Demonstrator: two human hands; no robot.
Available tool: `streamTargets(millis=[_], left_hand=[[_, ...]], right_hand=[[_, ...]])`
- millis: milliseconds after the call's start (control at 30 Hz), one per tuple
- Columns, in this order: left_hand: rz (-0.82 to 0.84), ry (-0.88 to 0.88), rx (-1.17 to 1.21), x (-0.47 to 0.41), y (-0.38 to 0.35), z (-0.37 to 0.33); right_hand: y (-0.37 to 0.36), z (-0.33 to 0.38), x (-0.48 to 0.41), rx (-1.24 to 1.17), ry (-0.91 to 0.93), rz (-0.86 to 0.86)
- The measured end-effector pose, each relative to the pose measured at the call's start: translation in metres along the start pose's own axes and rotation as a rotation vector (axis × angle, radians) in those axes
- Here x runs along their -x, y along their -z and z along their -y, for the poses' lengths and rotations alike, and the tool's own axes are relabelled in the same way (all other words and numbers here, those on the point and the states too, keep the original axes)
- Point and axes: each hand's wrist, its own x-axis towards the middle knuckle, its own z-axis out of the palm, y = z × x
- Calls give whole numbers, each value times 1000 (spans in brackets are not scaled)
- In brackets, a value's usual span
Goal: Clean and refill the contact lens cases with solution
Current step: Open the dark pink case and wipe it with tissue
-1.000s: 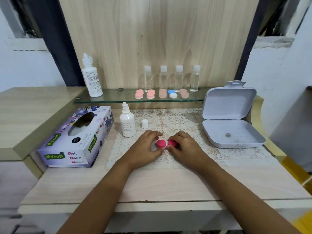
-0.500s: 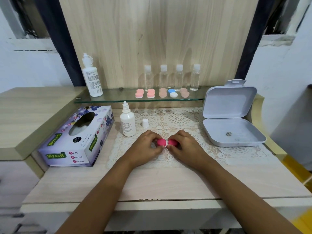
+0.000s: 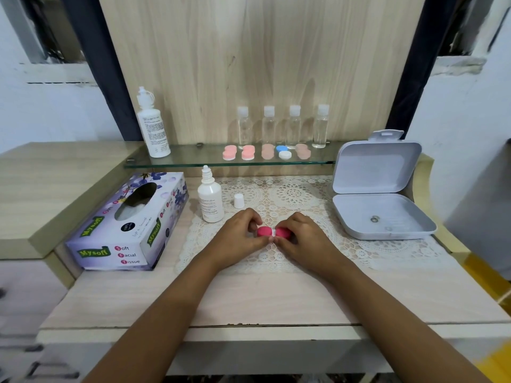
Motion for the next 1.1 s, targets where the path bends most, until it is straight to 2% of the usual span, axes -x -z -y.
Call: streamTargets(millis=[133,333,533,667,833,1100], left_hand=[[83,-46,-31,3,1,1],[93,-91,-108,0,1,0],[21,-7,16,-3,4,-3],[-22,60,-47,-11,10,-7],[17,66,-207,-25,10,-10],[76,95,-176,-34,7,-8]], right_hand=[[0,-1,0,0,3,-3],[0,0,0,-10,-4,-6],[0,1,0,0,-16,6],[1,2,1,-3,-15,12],[2,3,1,7,-12,18],[3,4,2,14,-22,30]])
